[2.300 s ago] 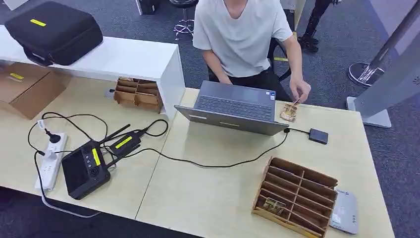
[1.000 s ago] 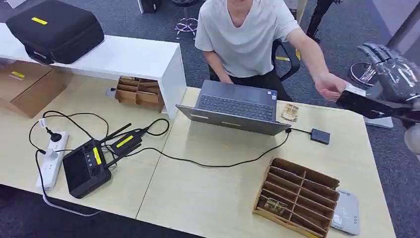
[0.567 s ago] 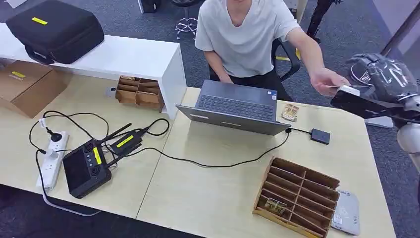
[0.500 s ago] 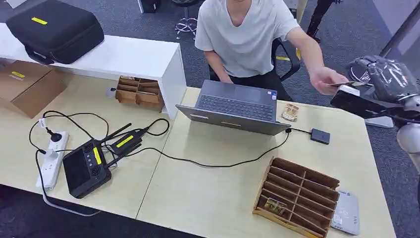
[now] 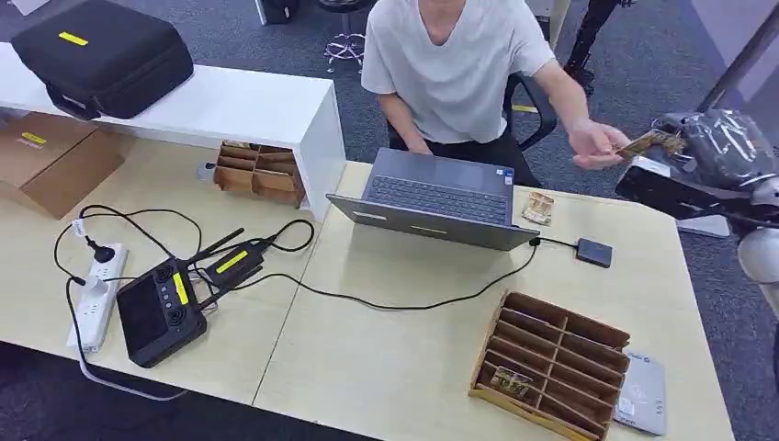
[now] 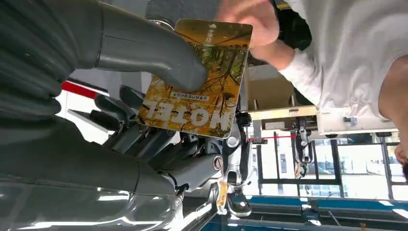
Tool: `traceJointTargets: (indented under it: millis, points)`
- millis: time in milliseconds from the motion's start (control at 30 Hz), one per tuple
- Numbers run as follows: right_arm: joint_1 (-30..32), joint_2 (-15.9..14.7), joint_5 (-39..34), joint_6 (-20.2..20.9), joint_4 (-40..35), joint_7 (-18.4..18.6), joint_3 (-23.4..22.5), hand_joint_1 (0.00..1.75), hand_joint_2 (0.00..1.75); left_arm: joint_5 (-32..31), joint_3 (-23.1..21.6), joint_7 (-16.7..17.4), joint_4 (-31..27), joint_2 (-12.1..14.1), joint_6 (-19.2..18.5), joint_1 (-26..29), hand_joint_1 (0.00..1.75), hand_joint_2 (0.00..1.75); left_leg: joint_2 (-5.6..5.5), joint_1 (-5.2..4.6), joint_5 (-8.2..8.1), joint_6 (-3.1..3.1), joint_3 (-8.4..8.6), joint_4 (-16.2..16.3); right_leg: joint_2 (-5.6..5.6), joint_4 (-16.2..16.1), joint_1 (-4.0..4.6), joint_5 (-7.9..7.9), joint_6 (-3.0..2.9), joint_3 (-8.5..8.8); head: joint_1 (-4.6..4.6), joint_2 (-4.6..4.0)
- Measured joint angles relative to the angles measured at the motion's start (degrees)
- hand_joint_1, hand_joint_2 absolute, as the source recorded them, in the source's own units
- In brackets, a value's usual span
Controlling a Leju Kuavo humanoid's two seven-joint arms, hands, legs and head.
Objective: Pass the card to the sensor for recognition and then transmit it.
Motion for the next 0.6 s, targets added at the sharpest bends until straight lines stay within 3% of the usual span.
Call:
traceJointTargets:
  millis: [300,467,600]
  points:
    - [0.7,0.0,-0.2,-0.6,0.0,-0.2,-0.1,1.75,1.75,0.2,0.0,0.0,0.0,0.0,0.0,0.0,0.0,1.75,0.0,0.0,0.0,0.0,0.0,0.0,0.0,0.0,0.0,0.0,0.0,0.0,-0.02,0.0]
    - [5.2,-0.9,-0.9,-4.7,-1.0,-1.7,-1.9,1.75,1.75,1.2,0.0,0.1,0.0,0.0,0.0,0.0,0.0,1.75,-0.03,0.0,0.0,0.0,0.01,0.0,-0.04,0.0,0.0,0.0,0.0,0.0,-0.02,0.0]
    - [12.3,-4.1,-1.8,-9.1,-3.9,-3.4,-5.1,1.75,1.75,2.2,0.0,0.1,0.0,0.0,0.0,0.0,0.0,1.75,-0.14,0.0,-0.03,0.03,0.0,0.0,-0.17,-0.1,0.0,-0.01,0.01,0.04,0.0,0.0]
